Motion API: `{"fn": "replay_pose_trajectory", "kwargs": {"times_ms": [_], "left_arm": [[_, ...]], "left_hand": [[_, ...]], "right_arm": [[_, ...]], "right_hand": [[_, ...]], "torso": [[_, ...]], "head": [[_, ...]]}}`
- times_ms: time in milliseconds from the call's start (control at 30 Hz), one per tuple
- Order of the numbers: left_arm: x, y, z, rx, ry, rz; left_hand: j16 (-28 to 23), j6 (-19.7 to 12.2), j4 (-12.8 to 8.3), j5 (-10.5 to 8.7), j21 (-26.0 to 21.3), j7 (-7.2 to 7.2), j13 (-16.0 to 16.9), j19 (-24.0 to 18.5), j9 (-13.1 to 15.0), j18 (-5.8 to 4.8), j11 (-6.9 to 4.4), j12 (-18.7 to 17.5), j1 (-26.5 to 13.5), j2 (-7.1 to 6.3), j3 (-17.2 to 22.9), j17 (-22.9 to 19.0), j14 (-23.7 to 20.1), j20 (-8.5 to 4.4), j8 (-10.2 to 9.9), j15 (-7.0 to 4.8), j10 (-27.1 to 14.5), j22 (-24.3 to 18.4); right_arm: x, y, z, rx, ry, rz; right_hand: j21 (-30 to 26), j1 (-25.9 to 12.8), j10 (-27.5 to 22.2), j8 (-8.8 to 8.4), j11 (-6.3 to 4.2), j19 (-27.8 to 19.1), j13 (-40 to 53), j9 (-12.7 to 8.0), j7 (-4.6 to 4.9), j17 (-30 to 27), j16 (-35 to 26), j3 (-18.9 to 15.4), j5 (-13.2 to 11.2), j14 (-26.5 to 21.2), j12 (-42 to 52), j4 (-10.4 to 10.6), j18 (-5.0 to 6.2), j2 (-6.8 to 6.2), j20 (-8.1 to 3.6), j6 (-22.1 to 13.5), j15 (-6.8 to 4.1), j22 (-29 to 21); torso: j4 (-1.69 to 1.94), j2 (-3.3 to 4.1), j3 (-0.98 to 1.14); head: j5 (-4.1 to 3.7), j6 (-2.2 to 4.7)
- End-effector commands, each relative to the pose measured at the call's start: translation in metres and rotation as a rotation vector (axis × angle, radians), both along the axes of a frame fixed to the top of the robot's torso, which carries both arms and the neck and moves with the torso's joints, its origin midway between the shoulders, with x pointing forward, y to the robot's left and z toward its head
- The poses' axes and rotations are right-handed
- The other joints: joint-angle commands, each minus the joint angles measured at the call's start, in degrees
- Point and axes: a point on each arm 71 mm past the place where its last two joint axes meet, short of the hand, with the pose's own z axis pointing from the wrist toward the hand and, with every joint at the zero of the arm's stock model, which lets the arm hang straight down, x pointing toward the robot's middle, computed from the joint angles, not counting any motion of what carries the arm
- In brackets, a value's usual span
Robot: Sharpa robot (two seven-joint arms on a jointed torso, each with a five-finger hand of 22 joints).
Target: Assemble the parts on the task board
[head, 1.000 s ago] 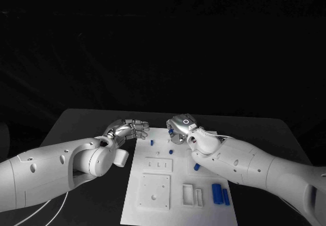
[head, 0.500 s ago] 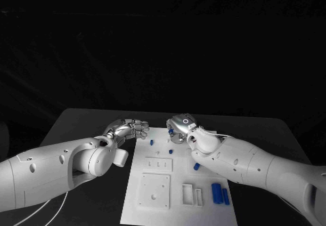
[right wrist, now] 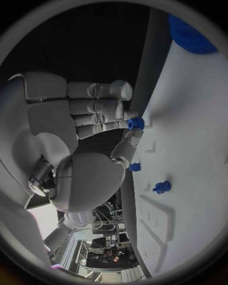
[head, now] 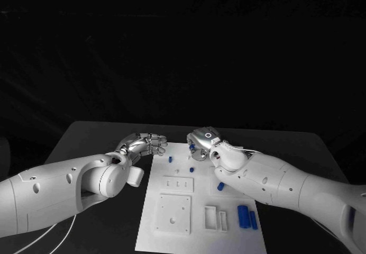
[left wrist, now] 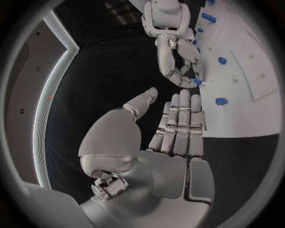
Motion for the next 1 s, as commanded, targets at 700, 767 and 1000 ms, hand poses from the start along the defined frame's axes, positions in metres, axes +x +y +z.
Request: {"fn": "replay_pose_trajectory", "kwargs": {"times_ms": [700,767,1000], "left_arm": [[0.0,-0.0006,0.0017,-0.006,-0.009,-0.001],[0.0,-0.0005,0.0017,-0.006,-0.009,0.0],[0.0,-0.0004,0.0017,-0.006,-0.009,0.0]], "left_hand": [[0.1,0.1,-0.1,-0.28,0.4,0.08,0.1,-0.2,-0.1,1.15,-0.09,-0.4,-0.4,-0.25,0.3,0.1,0.2,-0.29,0.1,-0.27,-0.4,1.2],[0.1,0.1,-0.1,-0.28,0.4,0.08,0.1,-0.2,-0.1,1.15,-0.09,-0.4,-0.4,-0.25,0.3,0.1,0.2,-0.29,0.1,-0.27,-0.4,1.2],[0.1,0.1,-0.1,-0.28,0.4,0.08,0.1,-0.2,-0.1,1.15,-0.09,-0.4,-0.4,-0.25,0.3,0.1,0.2,-0.29,0.1,-0.27,-0.4,1.2]], "right_arm": [[-0.0012,-0.0015,-0.0155,-0.059,0.083,-0.011],[-0.0012,-0.0016,-0.0154,-0.052,0.085,-0.01],[-0.0019,0.0001,-0.0147,-0.036,0.085,-0.001]], "right_hand": [[0.4,0.2,1.0,-0.22,-0.28,0.4,7.4,0.1,0.11,-0.2,0.4,0.3,0.2,-1.1,0.2,0.3,4.1,-0.37,-1.07,0.4,-1.05,1.0],[0.4,0.1,1.0,-0.26,-0.27,0.4,7.5,0.2,0.12,-0.3,0.4,0.2,0.2,-1.1,0.1,0.3,4.1,-0.6,-1.05,0.4,-1.04,1.0],[0.3,-1.7,-0.5,-1.38,0.23,0.4,7.9,0.1,0.65,-0.7,0.3,-1.6,0.2,-1.2,-1.0,1.9,4.1,-4.05,-1.05,-1.0,-0.58,0.9]], "torso": [[0.0,0.03,0.01],[-0.02,0.02,0.0],[-0.01,0.03,0.01]], "head": [[-0.02,-0.26],[-0.02,-0.23],[-0.04,-0.22]]}}
